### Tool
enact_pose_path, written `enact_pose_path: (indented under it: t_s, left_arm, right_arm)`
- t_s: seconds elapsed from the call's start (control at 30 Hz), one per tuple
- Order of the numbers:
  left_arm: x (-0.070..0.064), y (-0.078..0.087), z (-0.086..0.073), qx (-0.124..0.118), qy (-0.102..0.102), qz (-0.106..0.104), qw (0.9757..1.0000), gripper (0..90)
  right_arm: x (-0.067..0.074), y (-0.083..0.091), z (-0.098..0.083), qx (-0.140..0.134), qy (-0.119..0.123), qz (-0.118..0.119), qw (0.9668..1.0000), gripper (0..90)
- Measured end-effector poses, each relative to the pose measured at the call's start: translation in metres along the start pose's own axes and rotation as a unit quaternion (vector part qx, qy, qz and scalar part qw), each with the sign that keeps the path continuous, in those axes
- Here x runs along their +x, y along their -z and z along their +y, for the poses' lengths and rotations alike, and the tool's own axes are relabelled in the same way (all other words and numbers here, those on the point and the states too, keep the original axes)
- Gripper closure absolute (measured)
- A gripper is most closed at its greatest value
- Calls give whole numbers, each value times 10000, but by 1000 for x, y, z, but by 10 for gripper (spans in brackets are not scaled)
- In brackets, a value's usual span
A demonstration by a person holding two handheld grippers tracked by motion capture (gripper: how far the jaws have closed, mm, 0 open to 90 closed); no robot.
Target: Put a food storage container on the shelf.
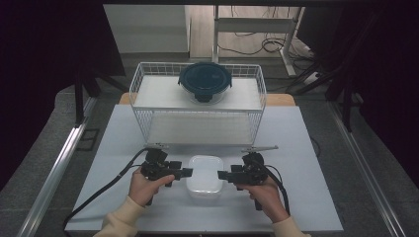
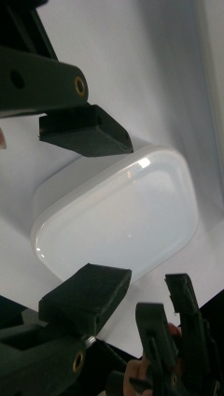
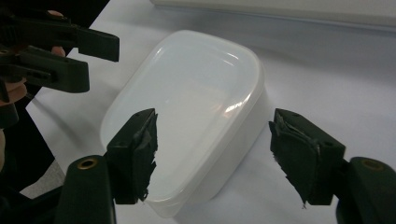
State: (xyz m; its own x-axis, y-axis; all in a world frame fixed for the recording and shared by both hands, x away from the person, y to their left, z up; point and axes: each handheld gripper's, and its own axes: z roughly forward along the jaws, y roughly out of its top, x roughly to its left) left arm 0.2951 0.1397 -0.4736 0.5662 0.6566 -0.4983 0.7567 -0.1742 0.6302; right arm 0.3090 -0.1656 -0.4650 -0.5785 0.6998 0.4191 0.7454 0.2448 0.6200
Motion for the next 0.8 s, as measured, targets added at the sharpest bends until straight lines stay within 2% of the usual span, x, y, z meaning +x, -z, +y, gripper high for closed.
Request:
enact_pose_path:
  t_s: [0.2,0.4,0.47,0.63,0.8]
  left_arm:
    - [2,-7,-2,62,181,-189,9996,377]
    - [13,-9,-4,69,443,-240,9987,404]
    - [17,-11,-5,51,601,-323,9977,420]
    - [25,-16,-8,126,753,-388,9963,482]
    - [32,-20,-11,150,954,-610,9934,510]
  right_arm:
    - [-6,-10,-5,62,-256,179,9995,374]
    - [-9,-13,-6,23,-337,160,9993,386]
    - [-10,-14,-6,44,-366,166,9992,392]
    - [-10,-18,-8,90,-431,183,9989,409]
    - [-12,-21,-9,89,-551,249,9981,442]
